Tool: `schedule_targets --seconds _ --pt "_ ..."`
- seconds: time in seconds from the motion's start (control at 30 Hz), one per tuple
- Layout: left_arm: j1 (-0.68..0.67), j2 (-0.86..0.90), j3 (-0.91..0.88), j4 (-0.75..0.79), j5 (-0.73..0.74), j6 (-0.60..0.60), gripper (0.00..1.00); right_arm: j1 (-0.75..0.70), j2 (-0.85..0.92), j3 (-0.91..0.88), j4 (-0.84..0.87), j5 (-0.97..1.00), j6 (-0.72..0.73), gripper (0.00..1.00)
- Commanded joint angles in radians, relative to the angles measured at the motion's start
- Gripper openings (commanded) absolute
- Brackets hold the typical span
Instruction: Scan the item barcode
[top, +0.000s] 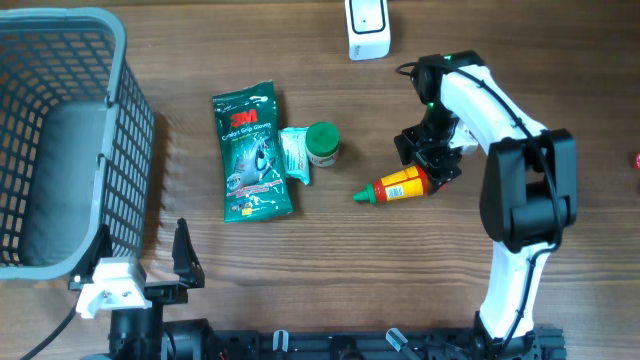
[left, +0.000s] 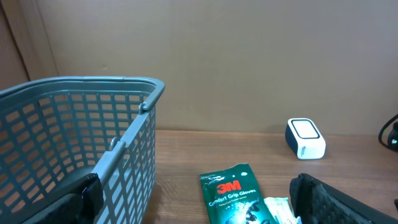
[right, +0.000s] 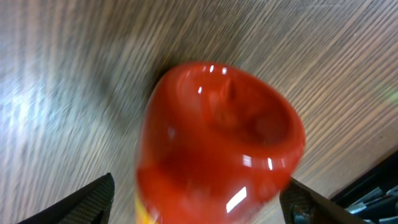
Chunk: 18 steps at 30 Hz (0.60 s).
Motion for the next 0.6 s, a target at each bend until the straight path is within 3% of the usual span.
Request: schedule_targets --seconds 0.0,0.1,0.4,0.57 --pt "0.008 -0.008 -0.003 0.003 -0.003 -0.010 1.00 0.004 0.079 0.018 -0.004 0.045 0.042 0.84" --pt "0.008 -0.008 -0.003 0.003 -0.003 -0.010 1.00 0.004 0.132 0.018 -0.005 0.045 0.050 0.81" --pt "0.008 -0.008 -0.003 0.003 -0.003 -0.010 1.00 0.005 0.164 -0.005 -0.029 0.106 0.047 0.57" --pt "0.008 -0.008 -0.003 0.003 -0.003 -0.010 1.00 -0.004 0.148 0.005 -0.098 0.026 0.013 0.56"
